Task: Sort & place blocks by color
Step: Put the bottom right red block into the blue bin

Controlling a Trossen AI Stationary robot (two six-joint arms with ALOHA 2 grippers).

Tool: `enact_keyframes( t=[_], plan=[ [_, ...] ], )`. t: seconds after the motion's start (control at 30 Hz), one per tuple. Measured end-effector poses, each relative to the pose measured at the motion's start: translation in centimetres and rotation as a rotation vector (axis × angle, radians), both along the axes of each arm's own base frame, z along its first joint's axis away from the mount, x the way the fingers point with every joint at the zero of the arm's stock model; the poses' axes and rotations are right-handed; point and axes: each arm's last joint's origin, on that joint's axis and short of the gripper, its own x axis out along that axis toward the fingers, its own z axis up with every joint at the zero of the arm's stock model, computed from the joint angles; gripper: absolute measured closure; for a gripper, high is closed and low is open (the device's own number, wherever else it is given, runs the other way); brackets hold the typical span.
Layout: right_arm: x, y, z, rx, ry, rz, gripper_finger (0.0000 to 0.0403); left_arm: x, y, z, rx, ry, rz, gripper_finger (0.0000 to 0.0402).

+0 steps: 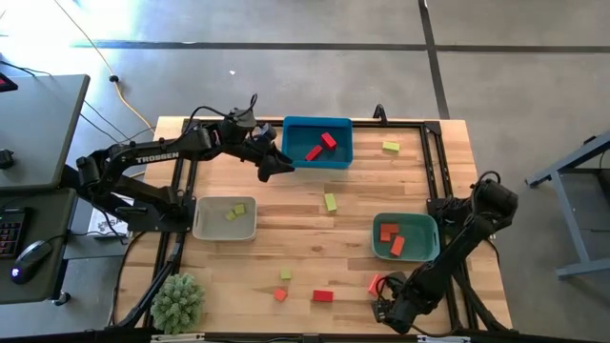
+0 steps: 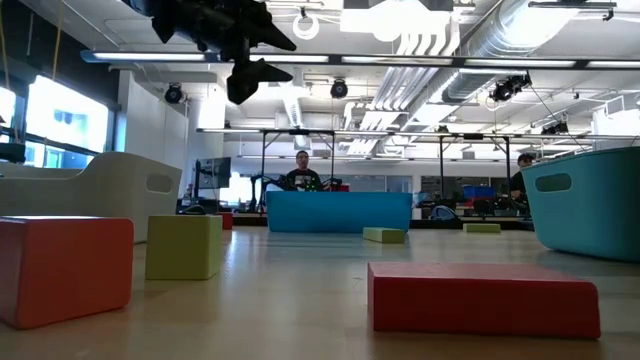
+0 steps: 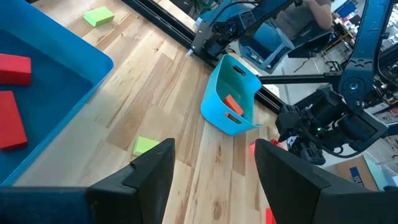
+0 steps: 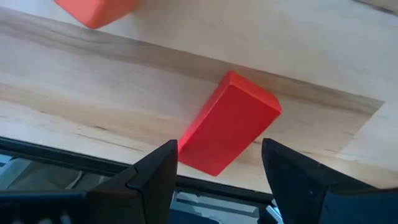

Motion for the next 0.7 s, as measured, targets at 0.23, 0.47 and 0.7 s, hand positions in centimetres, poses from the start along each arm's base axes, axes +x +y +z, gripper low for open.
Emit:
enact_keyframes(
  t=[0.23,0.47,0.7],
  plan=[
    [0.3,-0.2,-0.7,-0.020,0.017,-0.011,0.0182,0.0,0.0,0.0,0.000,0.000,0.000,0.0190],
    [0.7,-0.4,-1.2,-0.019,0.052,-0.019,0.0196,0.0,0.0,0.0,0.000,-0.001,-0.001,0.0190],
    [0.7,-0.6,-1.2,-0.022,0.074,-0.027,0.0281,0.0,0.0,0.0,0.031,-0.001,-0.015,0.0190]
  ],
)
